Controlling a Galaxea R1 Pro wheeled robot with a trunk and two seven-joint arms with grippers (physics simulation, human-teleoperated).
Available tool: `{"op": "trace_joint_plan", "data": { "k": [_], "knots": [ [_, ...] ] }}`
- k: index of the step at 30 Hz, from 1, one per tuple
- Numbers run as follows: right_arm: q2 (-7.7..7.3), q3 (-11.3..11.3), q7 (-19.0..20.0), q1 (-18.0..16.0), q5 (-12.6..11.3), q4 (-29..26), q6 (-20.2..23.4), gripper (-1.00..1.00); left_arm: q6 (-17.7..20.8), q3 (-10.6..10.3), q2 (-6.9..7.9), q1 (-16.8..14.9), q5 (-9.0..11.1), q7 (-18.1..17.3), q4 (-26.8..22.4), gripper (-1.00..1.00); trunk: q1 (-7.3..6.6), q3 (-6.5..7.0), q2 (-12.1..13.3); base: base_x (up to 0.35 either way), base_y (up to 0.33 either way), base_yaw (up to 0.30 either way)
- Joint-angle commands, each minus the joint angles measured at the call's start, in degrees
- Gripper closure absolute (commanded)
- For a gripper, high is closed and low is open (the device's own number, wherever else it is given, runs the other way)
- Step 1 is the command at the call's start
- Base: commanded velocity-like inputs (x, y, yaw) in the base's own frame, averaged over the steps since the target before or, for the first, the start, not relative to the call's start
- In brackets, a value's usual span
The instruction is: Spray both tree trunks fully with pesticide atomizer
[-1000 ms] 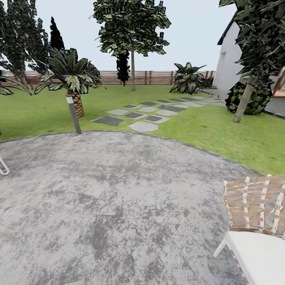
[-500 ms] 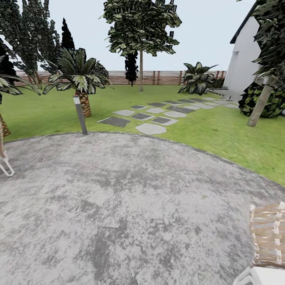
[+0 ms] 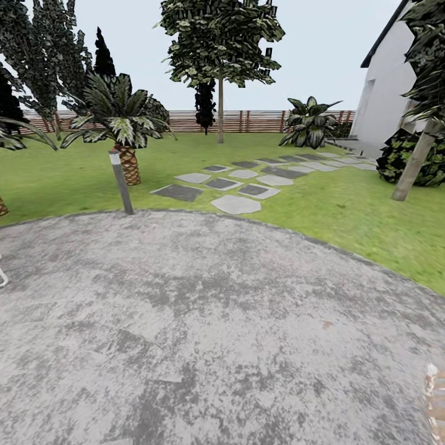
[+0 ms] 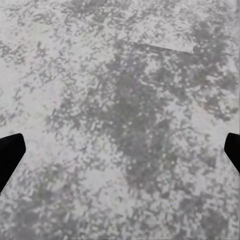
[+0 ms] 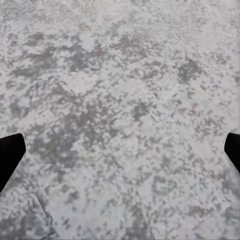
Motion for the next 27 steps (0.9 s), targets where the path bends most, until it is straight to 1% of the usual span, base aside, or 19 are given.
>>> {"op": "trace_joint_plan", "data": {
  "k": [1,27],
  "knots": [
    [0.0,0.0,0.0,0.0,0.1,0.0,-0.2,-1.0,-0.2,0.0,0.0,0.0,0.1,0.0,0.1,-1.0,0.02,-0.05,0.0,0.34,0.0,0.0],
    [-0.02,-0.1,0.0,0.0,0.0,0.0,-0.2,-1.0,-0.2,0.0,0.0,0.0,0.0,0.0,0.0,-1.0,0.02,-0.05,0.0,0.34,0.0,0.0]
  ]
}}
